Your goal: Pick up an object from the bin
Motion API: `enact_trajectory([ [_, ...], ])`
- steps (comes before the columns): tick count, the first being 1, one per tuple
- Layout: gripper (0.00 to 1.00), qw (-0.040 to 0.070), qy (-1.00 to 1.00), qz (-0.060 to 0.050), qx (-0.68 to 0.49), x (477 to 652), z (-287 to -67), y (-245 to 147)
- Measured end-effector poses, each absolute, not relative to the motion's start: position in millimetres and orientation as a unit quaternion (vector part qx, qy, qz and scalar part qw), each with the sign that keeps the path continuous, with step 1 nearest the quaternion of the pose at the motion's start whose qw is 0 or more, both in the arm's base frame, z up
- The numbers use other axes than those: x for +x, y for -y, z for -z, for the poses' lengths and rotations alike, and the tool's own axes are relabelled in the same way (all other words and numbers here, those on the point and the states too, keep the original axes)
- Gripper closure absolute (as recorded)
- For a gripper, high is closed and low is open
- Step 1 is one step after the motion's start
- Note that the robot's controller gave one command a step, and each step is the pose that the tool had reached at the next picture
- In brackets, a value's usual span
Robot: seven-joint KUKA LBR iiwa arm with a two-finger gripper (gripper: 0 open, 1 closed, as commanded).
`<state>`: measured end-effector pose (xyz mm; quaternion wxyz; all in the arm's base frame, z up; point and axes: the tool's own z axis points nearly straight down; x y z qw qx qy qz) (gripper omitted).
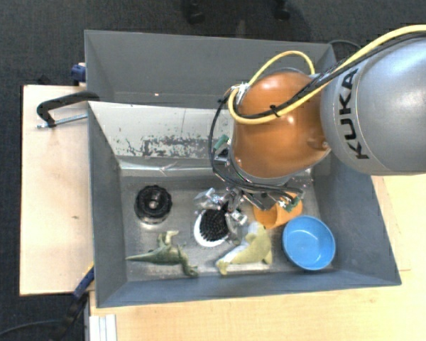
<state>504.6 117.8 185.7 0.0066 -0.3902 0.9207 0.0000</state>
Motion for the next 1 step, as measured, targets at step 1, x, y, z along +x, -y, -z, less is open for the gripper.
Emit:
enact_trajectory([
  [1, 1.00, 0.008, -0.929, 0.001, -0.370, 520.4, -363.6, -115.2],
])
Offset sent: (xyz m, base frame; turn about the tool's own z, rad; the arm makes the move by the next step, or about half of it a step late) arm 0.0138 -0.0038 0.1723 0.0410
